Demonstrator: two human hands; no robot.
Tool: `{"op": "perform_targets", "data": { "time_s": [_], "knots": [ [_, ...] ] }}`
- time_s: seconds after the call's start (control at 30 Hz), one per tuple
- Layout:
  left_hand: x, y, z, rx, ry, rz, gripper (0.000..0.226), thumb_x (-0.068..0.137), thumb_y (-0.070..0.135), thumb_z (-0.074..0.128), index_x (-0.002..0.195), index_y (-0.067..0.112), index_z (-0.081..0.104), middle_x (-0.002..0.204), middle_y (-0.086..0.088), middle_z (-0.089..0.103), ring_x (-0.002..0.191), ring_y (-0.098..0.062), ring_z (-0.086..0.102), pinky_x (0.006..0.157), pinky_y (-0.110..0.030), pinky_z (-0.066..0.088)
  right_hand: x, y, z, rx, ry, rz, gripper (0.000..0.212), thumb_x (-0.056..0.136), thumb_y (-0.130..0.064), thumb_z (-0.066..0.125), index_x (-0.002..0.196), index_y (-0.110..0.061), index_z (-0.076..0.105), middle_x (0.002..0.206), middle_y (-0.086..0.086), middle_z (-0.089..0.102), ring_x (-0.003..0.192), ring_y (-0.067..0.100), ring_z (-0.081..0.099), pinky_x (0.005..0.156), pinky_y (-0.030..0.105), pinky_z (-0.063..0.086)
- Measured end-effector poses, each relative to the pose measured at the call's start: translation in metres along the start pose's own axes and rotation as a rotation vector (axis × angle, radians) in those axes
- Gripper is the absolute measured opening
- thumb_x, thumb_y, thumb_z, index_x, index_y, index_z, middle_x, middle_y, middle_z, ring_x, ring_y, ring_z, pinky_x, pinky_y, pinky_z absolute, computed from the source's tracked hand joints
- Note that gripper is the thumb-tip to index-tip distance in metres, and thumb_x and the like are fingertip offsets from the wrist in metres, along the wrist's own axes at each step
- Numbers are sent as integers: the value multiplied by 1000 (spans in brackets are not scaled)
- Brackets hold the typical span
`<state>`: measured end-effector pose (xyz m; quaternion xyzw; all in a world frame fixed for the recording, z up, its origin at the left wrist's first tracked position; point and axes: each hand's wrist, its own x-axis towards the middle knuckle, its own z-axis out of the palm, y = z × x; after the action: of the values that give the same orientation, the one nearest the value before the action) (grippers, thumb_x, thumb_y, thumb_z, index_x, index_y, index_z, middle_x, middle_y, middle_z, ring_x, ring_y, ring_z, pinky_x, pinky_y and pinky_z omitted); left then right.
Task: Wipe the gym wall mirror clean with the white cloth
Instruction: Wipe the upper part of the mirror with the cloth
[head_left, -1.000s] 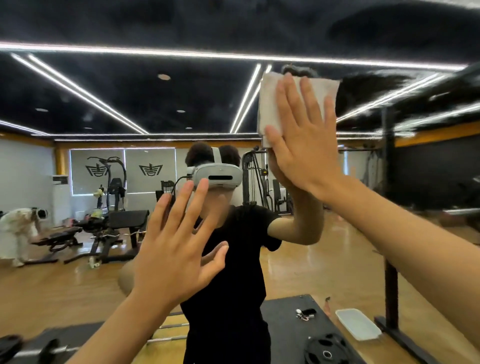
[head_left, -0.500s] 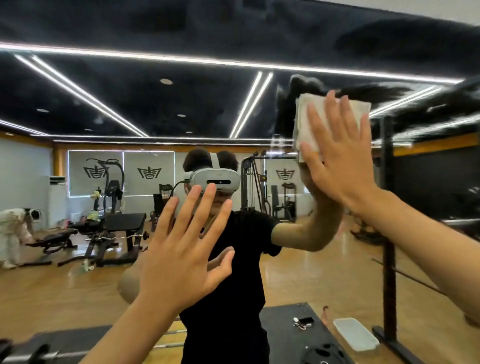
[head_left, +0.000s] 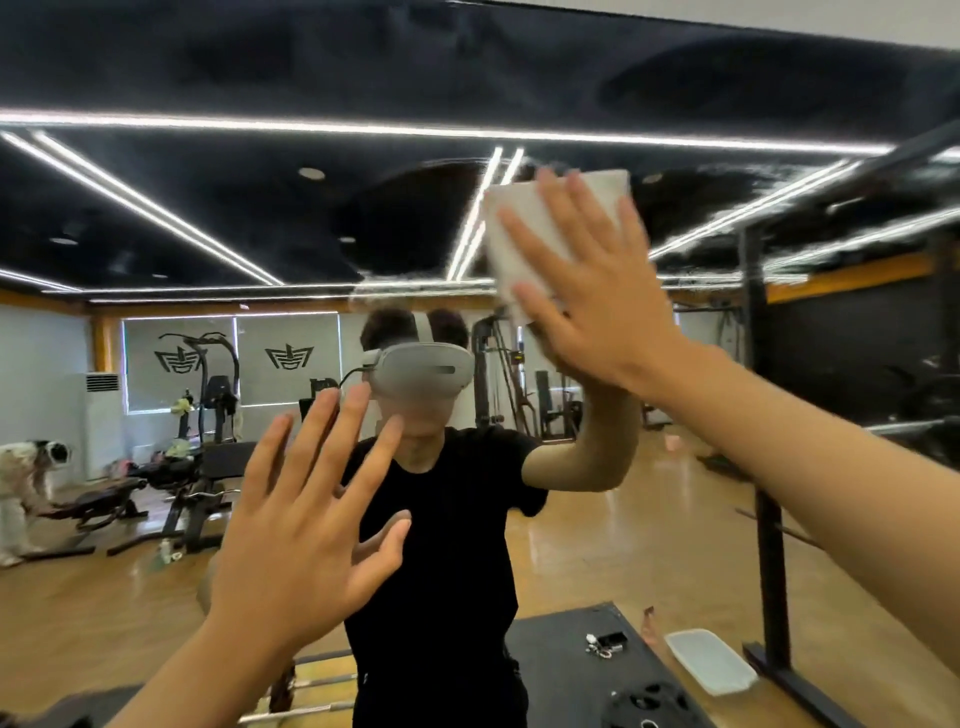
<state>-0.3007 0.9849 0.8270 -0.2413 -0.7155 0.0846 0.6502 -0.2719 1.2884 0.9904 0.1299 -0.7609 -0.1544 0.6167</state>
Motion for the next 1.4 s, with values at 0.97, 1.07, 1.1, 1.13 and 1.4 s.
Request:
{"op": "perform_targets", "data": {
  "time_s": [0.97,1.07,1.1,1.13,1.4],
  "knots": [
    [1,0,3,-8,11,1,78,96,55,48,162,15,40,174,-17,20,162,-36,18,129,-59,17,-61,66,-5,24,-27,298,67,109,-60,16,169,-30,10,177,8,2,163,30,0,128,64,6],
    [1,1,4,4,15,-2,78,96,56,47,163,15,38,174,-17,20,162,-36,18,129,-58,15,-88,67,-4,69,4,519,66,110,-56,16,168,-28,9,176,12,4,162,34,2,125,68,9],
    [1,1,4,8,10,-1,79,97,56,46,163,15,37,174,-17,19,162,-37,17,129,-58,15,-85,51,-2,95,26,591,65,110,-55,14,168,-28,7,176,12,3,162,34,1,125,68,9],
    [1,1,5,10,4,-4,79,97,56,46,163,15,37,175,-17,18,162,-37,17,129,-59,16,-78,30,-1,118,46,634,66,110,-55,13,169,-27,6,176,12,1,162,34,0,126,68,7],
    [-1,-6,4,-27,16,12,75,102,54,46,163,12,36,174,-18,19,162,-37,19,128,-61,20,-2,-153,9,141,77,201,61,111,-48,18,168,-27,19,176,12,10,162,32,6,127,61,5]
  ]
}}
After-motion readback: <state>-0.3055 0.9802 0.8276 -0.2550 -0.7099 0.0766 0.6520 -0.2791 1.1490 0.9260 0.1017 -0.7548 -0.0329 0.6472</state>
